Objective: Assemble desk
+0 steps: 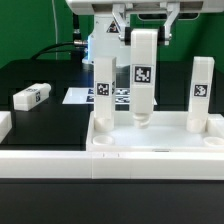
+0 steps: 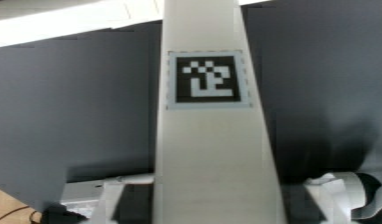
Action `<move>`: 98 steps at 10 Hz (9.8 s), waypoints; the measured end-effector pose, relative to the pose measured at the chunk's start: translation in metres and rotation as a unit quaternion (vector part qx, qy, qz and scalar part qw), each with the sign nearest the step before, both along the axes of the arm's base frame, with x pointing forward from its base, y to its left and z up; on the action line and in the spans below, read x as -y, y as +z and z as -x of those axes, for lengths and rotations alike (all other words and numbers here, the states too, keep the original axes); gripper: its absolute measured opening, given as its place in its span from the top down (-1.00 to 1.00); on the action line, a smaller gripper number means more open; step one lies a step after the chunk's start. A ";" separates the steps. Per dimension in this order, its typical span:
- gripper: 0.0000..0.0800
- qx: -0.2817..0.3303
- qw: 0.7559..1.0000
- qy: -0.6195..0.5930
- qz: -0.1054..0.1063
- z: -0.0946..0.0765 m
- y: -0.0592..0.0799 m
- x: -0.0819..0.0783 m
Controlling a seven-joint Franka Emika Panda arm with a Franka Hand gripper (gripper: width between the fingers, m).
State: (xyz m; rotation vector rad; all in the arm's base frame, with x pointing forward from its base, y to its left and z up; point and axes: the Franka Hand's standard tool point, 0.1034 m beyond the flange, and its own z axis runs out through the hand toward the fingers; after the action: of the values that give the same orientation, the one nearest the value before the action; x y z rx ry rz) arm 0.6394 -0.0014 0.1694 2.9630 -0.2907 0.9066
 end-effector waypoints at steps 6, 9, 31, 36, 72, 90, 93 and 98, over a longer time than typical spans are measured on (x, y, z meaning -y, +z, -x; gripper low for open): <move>0.27 -0.007 0.999 0.045 0.006 0.011 -0.016 -0.053; 0.27 -0.008 0.999 0.045 0.004 0.012 -0.017 -0.057; 0.27 0.005 0.995 0.101 0.022 0.012 -0.030 -0.110; 0.27 0.008 0.994 0.104 0.025 0.013 -0.035 -0.113; -0.62 -0.261 0.963 0.063 -0.023 0.017 -0.050 -0.099; 0.27 -0.195 0.905 -0.336 -0.173 0.013 -0.051 -0.103; 0.27 -0.181 0.858 -0.430 -0.213 0.012 -0.052 -0.104; -0.43 -0.192 0.868 -0.411 -0.203 0.014 -0.053 -0.105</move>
Offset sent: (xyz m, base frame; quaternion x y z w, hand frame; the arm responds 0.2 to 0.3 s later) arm -0.0003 0.0349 -0.0143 0.0347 -0.0045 -0.0361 0.9987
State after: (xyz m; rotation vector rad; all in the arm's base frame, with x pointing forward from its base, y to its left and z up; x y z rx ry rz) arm 0.6256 0.1031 0.1163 2.7347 -1.7085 0.1438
